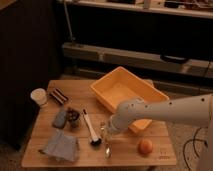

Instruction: Place fork in table surface

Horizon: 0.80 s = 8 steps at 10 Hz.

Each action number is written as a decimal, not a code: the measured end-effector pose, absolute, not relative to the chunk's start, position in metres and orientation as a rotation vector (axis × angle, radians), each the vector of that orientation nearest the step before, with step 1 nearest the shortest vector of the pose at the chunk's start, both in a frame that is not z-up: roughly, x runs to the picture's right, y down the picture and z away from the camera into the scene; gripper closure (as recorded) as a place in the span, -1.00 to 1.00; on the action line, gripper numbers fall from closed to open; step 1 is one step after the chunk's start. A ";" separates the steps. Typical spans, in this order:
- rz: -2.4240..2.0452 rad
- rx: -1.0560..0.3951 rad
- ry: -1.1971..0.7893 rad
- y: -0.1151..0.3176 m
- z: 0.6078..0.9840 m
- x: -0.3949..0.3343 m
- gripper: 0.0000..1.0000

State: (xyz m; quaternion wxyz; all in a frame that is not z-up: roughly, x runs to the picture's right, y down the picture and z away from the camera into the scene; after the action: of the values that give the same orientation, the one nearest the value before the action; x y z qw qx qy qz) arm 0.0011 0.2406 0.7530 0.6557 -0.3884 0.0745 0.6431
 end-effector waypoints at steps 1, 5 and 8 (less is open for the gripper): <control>1.482 -0.872 0.176 0.244 0.755 0.002 1.00; 1.575 -0.855 0.188 0.253 0.763 0.001 1.00; 1.656 -0.850 0.185 0.256 0.770 0.005 1.00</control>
State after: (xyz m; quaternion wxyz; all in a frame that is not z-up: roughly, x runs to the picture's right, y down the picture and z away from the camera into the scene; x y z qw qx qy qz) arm 0.0046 0.2565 0.7698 0.5934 -0.3657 0.0795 0.7126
